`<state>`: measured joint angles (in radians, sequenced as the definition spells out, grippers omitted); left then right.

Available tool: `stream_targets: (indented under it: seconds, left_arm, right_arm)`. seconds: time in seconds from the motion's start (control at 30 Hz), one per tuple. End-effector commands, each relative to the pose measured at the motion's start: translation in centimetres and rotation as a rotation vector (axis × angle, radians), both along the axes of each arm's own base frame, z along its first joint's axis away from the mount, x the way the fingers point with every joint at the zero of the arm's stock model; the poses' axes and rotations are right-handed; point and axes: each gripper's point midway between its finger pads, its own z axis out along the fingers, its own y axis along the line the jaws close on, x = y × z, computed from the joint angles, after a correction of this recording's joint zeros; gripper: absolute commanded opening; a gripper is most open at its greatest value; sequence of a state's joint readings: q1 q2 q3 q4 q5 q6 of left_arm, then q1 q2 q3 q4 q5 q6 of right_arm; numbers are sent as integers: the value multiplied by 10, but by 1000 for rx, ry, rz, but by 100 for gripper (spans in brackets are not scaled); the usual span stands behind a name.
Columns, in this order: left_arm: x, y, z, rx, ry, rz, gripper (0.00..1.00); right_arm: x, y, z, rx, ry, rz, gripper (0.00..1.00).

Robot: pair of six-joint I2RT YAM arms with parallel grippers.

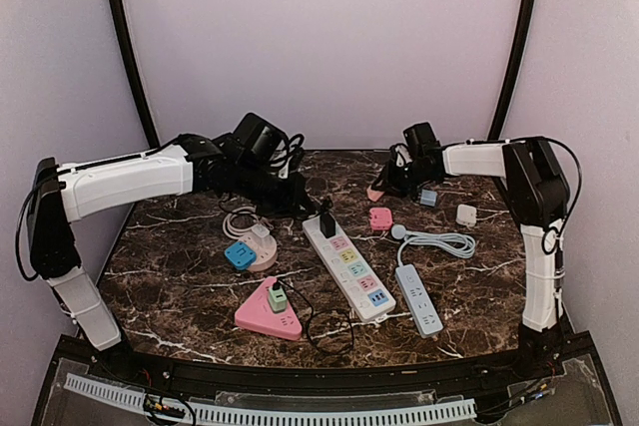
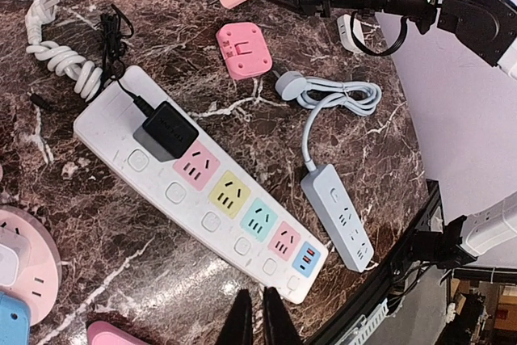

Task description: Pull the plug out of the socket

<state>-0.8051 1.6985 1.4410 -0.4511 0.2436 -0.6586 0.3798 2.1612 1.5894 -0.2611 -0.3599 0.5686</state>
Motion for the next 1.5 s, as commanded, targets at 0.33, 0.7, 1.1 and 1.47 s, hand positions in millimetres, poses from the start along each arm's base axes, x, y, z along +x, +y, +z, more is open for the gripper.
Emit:
stream_targets:
  seconds: [0.33, 0.7, 1.1, 1.47]
  left_arm:
    - [-5, 12, 0, 4, 6, 22, 6]
    - [-2, 10, -3, 2, 7, 25, 6]
    - [10, 24, -7, -2, 4, 78, 6]
    - [23, 38, -19, -21, 13, 143, 6]
  right_arm:
    - [14, -12, -12, 50, 23, -10, 37]
    - [7, -30, 3, -45, -5, -20, 56]
    - [-40, 7, 53, -221, -149, 105, 63]
    - [-105, 91, 55, -327, -208, 327, 60]
